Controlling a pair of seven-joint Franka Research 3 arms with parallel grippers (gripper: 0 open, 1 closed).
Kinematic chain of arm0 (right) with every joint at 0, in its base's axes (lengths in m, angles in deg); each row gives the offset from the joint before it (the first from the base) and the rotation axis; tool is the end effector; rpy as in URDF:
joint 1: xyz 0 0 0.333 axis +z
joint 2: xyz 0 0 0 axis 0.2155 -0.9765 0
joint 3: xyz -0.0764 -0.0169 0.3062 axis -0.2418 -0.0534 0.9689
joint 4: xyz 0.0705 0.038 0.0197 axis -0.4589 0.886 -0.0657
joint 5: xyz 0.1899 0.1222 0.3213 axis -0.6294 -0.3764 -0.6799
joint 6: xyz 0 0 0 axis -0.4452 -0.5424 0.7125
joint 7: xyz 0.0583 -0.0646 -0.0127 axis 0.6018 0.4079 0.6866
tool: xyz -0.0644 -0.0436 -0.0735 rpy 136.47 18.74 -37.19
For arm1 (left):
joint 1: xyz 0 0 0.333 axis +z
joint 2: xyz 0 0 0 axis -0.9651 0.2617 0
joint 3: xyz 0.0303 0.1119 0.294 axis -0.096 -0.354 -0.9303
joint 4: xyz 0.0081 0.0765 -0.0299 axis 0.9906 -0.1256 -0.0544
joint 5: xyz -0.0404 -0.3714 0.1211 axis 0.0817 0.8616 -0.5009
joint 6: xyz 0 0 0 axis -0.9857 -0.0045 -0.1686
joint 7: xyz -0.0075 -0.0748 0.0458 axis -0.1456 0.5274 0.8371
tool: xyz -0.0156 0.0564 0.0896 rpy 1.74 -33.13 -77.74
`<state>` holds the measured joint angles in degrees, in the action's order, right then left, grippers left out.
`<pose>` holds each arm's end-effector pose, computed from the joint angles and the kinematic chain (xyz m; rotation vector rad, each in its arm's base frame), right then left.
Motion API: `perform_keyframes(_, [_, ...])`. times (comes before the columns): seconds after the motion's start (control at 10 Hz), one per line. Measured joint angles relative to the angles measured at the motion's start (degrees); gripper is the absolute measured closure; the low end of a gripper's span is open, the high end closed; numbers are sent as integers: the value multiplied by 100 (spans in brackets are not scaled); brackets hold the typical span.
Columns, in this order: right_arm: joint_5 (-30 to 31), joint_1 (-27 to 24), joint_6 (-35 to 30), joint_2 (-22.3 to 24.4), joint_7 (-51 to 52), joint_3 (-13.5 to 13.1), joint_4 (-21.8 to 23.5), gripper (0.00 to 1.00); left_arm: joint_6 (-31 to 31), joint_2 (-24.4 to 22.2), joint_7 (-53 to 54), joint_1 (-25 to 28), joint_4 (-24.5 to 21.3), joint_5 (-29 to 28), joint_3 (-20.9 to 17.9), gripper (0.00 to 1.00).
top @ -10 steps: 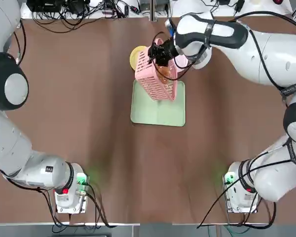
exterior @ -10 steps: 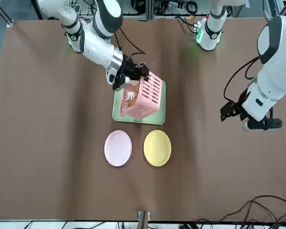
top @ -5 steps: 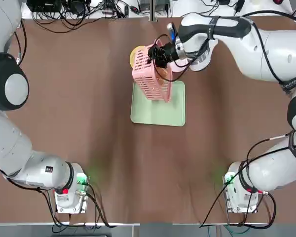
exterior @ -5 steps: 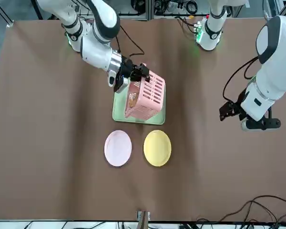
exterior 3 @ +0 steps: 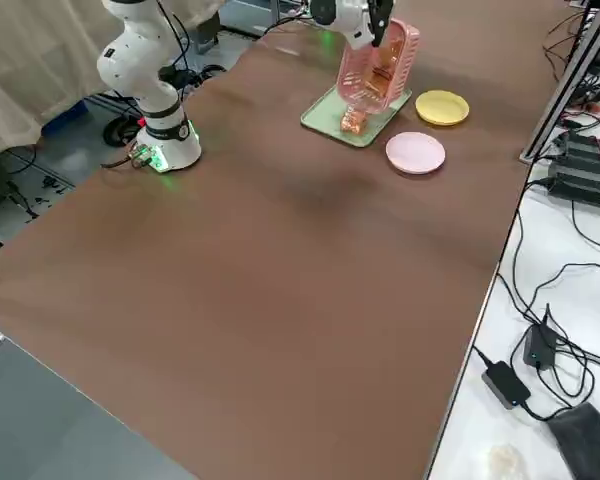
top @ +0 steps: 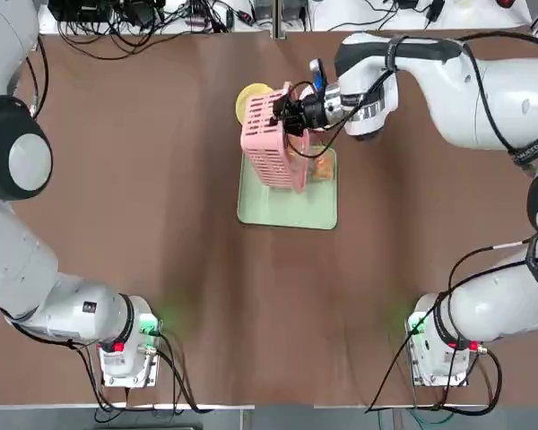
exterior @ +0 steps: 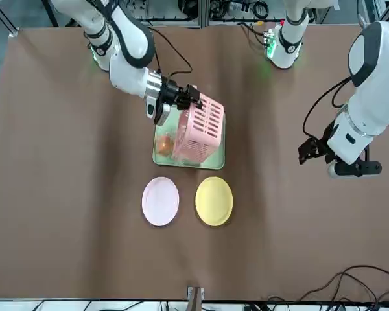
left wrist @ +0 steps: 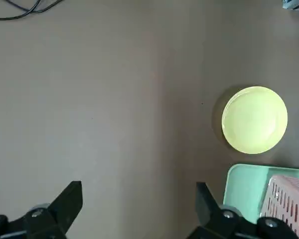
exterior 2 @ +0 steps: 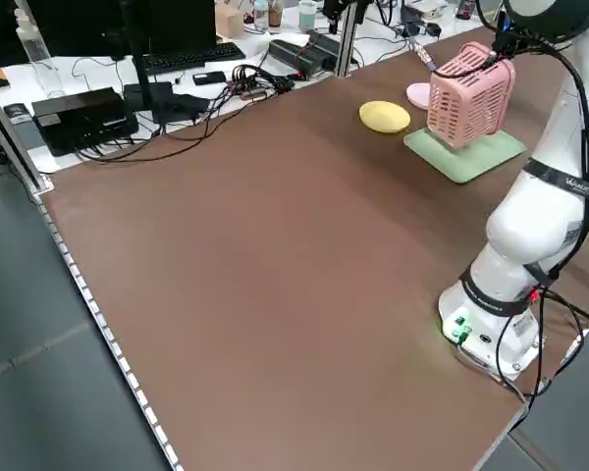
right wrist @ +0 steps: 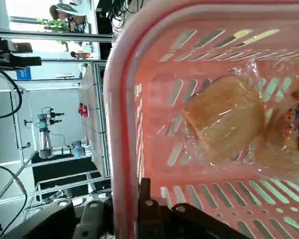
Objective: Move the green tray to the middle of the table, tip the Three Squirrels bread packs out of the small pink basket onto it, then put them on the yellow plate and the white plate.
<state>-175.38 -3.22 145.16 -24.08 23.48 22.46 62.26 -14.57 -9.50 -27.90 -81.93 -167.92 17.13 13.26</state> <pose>0.4042 0.4019 0.3514 -1.9747 0.1244 -0.0416 0.6215 -0.1286 0.5488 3.0680 0.0364 0.1003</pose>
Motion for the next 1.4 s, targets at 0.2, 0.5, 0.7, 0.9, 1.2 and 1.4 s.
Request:
perform_keyframes(0.2, [-435,-2,2,1,431,117,12,93,0,0,0,-9,0,-2,0,0])
perform_keyframes(0.5, [-1108,-41,-376,1,1148,171,172,93,0,1,-3,-75,0,-4,0,0])
perform_keyframes(0.7, [-1551,-136,-838,0,1748,173,390,93,0,1,-3,-76,0,-5,-1,0])
perform_keyframes(0.9, [-1645,-225,-1145,0,1873,173,450,93,0,1,-3,-76,0,-5,-1,0])
perform_keyframes(1.2, [-1987,-351,-2198,-6,2382,31,777,93,0,1,-3,-76,0,-5,-1,0])
perform_keyframes(1.4, [-2171,-380,-2775,-135,2950,-150,1032,93,0,2,-3,-76,0,-22,-1,0])
